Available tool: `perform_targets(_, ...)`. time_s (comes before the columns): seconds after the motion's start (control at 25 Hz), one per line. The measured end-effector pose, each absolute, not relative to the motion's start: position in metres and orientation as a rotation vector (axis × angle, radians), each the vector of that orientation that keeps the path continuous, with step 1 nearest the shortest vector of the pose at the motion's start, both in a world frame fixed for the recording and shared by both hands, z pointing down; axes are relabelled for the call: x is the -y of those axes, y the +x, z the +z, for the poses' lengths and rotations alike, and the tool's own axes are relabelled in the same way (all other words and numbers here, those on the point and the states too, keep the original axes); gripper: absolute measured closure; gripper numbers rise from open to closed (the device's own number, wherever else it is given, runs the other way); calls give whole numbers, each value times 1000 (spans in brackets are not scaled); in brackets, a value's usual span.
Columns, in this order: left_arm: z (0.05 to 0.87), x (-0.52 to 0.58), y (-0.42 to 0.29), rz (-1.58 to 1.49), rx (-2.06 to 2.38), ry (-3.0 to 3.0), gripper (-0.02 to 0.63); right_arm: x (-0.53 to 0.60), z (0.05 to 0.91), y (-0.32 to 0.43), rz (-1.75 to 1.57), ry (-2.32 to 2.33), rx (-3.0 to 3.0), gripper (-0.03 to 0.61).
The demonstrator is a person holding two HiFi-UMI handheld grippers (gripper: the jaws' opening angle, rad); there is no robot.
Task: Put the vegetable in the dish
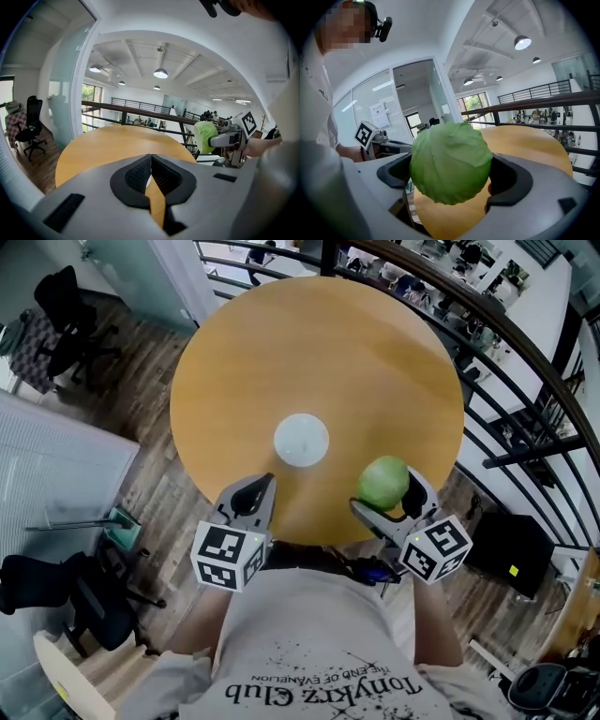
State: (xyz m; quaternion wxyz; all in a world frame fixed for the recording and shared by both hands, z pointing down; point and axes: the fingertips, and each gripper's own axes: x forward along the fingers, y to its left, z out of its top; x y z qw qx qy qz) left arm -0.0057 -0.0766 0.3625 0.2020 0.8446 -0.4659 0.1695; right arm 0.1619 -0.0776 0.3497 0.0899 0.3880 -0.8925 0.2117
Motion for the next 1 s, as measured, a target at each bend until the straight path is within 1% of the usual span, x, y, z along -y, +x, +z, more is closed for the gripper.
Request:
perform_targets(0.52, 403, 93, -30, 557, 1276, 2304, 591, 125, 401, 141, 662, 1096, 2583, 106)
perform_targets(1.0, 450, 103, -41, 554, 1205, 2222, 591, 170, 465, 108, 690, 1005, 2495, 106)
